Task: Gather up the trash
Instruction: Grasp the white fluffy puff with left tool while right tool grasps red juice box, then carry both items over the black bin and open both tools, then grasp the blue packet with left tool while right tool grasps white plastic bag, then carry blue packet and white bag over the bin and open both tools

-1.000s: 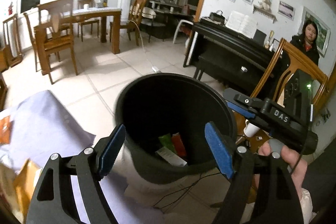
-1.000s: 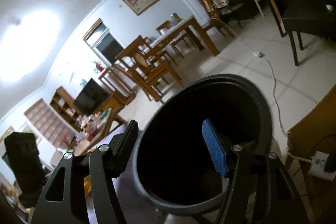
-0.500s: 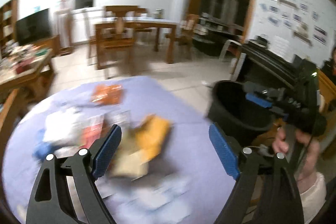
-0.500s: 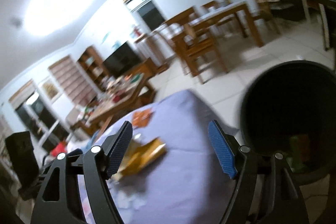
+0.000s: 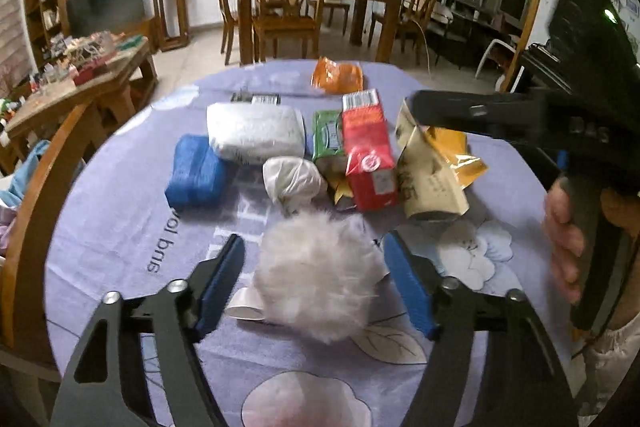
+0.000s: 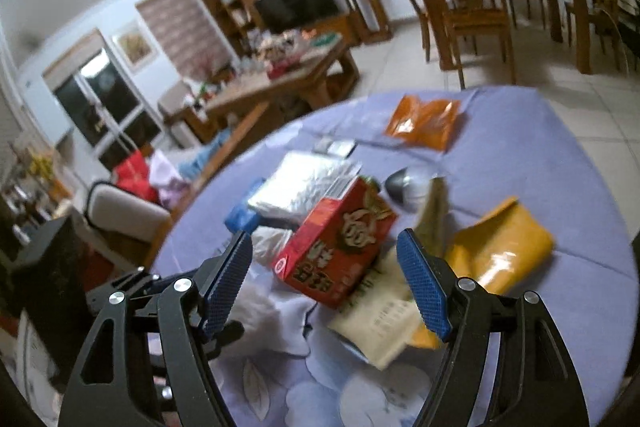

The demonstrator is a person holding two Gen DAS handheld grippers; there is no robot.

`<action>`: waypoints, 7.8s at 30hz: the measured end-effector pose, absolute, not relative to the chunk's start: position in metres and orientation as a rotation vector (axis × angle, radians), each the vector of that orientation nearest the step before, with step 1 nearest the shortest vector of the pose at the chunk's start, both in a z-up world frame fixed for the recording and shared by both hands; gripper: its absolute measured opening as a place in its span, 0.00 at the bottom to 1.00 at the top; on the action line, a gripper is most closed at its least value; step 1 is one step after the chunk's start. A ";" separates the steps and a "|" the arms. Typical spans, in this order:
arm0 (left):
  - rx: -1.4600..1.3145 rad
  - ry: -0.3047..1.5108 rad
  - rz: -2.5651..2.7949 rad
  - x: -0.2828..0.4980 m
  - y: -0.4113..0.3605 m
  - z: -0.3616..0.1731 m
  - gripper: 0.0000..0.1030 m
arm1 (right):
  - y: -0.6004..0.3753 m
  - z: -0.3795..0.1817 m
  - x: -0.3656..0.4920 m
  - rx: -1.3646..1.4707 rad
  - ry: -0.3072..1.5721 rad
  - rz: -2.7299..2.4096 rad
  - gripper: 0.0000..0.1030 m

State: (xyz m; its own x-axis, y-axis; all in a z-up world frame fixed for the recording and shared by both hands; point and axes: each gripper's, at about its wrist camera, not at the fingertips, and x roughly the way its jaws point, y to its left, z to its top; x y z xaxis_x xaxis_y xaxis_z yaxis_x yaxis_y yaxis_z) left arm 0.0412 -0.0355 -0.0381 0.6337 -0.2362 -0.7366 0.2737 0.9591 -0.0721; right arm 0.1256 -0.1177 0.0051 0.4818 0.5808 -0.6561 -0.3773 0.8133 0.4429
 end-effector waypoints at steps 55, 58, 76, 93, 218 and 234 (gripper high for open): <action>0.006 0.620 -0.747 0.049 -0.210 0.024 0.41 | -0.424 0.037 0.049 0.560 0.510 0.300 0.36; 0.018 0.634 -0.787 0.053 -0.238 0.020 0.41 | -0.446 0.028 0.042 0.574 0.493 0.239 0.36; 0.055 0.695 -0.888 0.087 -0.378 -0.009 0.41 | -0.569 -0.039 0.010 0.661 0.450 -0.061 0.36; 0.114 0.729 -0.911 0.093 -0.418 -0.018 0.41 | -0.602 -0.061 0.019 0.721 0.463 -0.092 0.36; 0.007 0.638 -0.772 0.089 -0.274 0.019 0.44 | -0.520 0.016 0.041 0.582 0.430 0.077 0.50; 0.180 0.730 -0.875 0.092 -0.393 -0.022 0.44 | -0.620 -0.051 0.024 0.683 0.455 -0.040 0.50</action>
